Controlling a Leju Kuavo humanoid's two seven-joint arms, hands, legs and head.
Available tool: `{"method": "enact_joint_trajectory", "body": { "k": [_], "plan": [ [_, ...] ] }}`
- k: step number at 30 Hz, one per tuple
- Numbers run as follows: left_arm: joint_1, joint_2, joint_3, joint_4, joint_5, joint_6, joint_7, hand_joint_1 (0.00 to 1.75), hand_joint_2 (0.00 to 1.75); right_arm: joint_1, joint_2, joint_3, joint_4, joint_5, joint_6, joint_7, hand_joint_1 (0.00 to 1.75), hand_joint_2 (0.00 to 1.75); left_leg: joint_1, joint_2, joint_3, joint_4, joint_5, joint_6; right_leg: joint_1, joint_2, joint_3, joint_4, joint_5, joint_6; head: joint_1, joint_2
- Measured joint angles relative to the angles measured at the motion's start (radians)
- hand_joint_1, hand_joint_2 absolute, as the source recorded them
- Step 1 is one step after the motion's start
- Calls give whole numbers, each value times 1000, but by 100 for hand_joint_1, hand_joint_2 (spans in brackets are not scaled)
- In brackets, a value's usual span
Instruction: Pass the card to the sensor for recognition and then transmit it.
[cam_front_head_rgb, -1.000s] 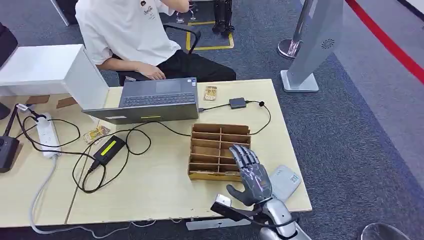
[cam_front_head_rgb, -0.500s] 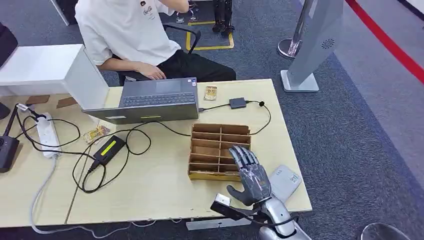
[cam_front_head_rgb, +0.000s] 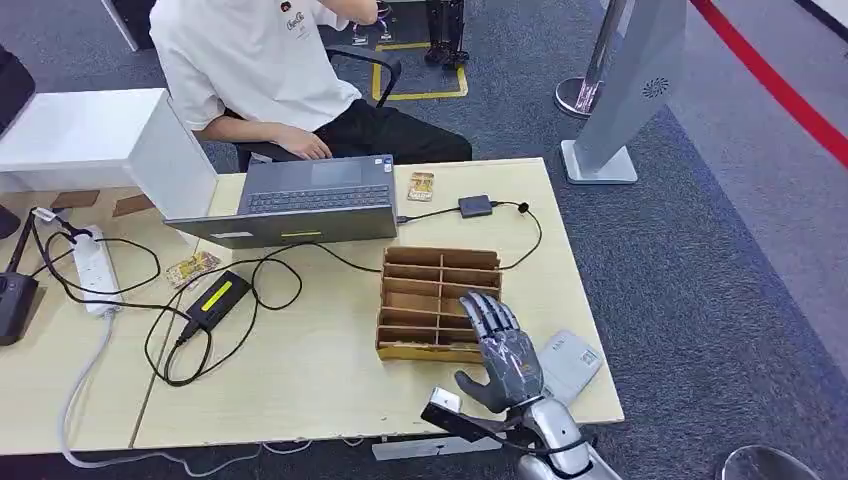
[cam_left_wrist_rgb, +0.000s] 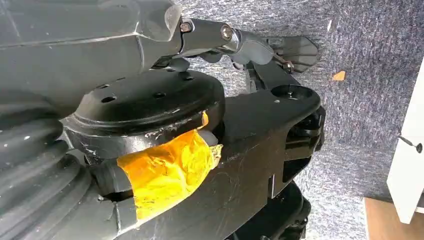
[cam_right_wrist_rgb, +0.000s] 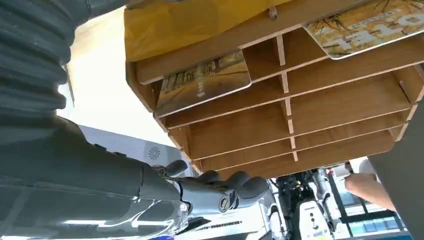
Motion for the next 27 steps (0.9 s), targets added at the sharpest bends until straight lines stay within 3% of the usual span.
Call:
{"method": "enact_joint_trajectory", "body": {
  "k": [14, 15, 16, 27],
  "plan": [
    [0, 0, -3, 0, 5, 0, -1, 0, 175, 20, 0, -15, 11, 3, -9, 3, 0, 175, 0, 0, 0, 0, 0, 0, 0, 0, 0, 0, 0, 0, 0, 0],
    [0, 0, -3, 0, 5, 0, -1, 0, 175, 21, 0, -17, 11, 3, -9, 3, 7, 175, 0, 0, 0, 0, 0, 0, 0, 0, 0, 0, 0, 0, 0, 0],
    [0, 0, -4, 0, 6, 0, -1, 0, 175, 21, 0, -18, 11, 3, -9, 3, 175, 175, 0, 0, 0, 0, 0, 0, 0, 0, 0, 0, 0, 0, 0, 0],
    [0, 0, -5, 0, 12, 1, -1, 0, 175, 22, 0, -27, -1, -19, -13, -18, 175, 175, 0, 0, 1, 0, 0, 0, 0, 0, 0, 0, 0, 0, 0, 0]
  ]
}}
